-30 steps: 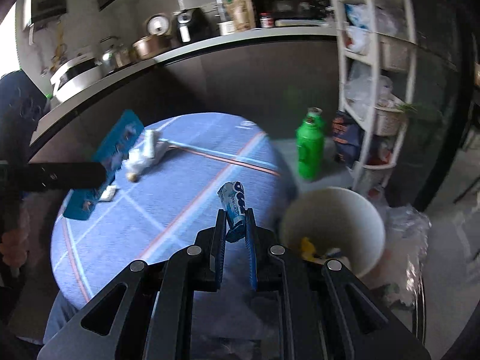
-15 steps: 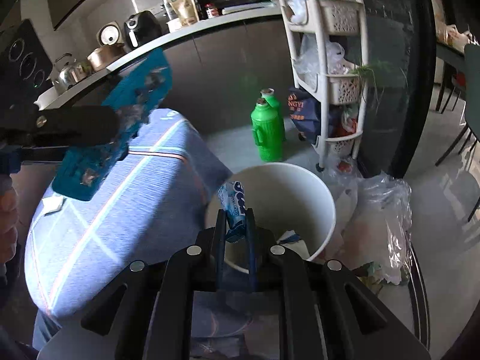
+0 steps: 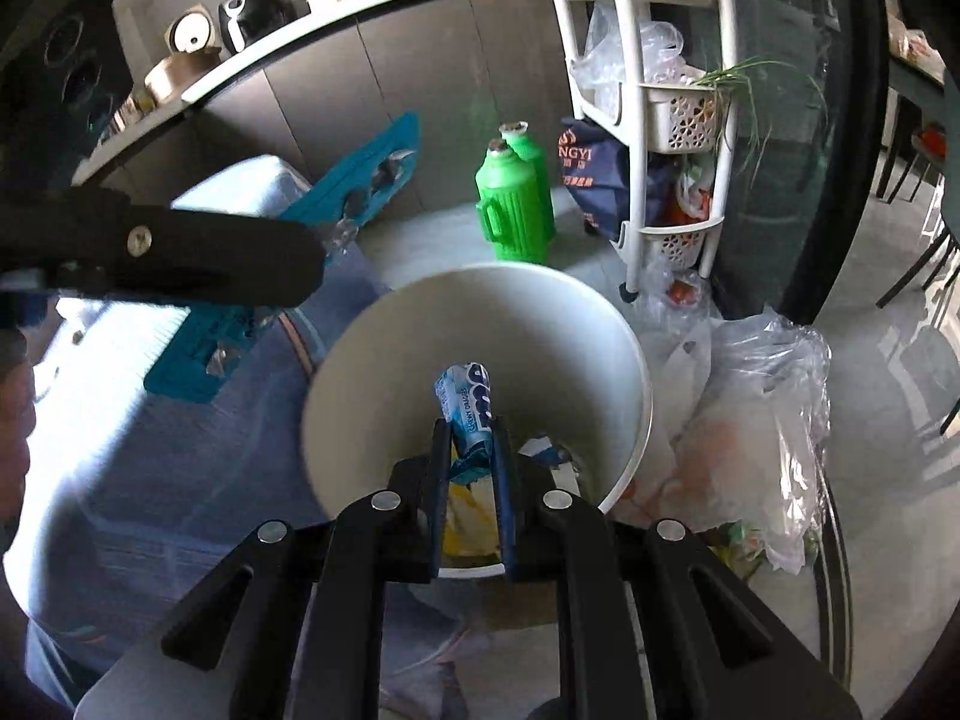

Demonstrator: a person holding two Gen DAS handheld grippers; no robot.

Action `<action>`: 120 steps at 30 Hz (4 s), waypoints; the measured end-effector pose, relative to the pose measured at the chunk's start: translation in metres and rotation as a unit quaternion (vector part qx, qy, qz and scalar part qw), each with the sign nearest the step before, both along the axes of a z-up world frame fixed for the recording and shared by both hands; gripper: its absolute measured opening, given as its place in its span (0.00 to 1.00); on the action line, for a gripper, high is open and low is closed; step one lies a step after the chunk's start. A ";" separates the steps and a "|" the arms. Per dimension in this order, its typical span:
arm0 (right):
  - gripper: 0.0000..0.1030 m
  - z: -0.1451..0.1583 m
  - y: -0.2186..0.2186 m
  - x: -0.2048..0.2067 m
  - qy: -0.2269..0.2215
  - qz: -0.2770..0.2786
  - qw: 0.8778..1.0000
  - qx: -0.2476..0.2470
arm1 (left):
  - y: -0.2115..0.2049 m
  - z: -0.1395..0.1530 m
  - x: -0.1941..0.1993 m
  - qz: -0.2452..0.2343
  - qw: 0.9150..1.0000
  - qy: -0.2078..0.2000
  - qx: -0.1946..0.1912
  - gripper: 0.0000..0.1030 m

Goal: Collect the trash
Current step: 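Carry the foil pack and blue-white wrapper to the bucket and release both, then move both tools back over the table, then grasp the white paper with the left tool while the right tool grasps the ginger piece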

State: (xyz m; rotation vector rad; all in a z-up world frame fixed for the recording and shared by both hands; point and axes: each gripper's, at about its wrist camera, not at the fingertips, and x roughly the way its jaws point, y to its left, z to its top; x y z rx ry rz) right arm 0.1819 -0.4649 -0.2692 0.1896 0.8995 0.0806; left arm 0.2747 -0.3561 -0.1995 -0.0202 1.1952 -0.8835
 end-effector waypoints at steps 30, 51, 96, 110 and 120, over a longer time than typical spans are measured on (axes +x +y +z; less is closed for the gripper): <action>0.92 0.089 0.051 -0.046 -0.077 0.033 0.996 0.011 | 0.104 0.089 -0.059 0.098 0.991 -0.073 -0.052 0.96; 0.92 0.161 0.182 -0.062 -0.114 0.159 0.980 0.020 | 0.370 0.121 -0.129 0.294 0.949 -0.101 -0.048 0.96; 0.17 0.068 0.394 0.097 0.004 0.341 0.938 -0.057 | 0.428 0.020 -0.022 0.123 0.990 -0.069 0.032 0.85; 0.17 0.075 0.355 0.049 0.003 0.294 0.955 -0.029 | 0.425 0.020 -0.028 0.150 0.979 -0.103 0.093 0.62; 0.17 0.096 0.334 0.024 -0.012 0.276 0.961 -0.010 | 0.425 0.024 -0.034 0.202 0.964 -0.105 0.140 0.14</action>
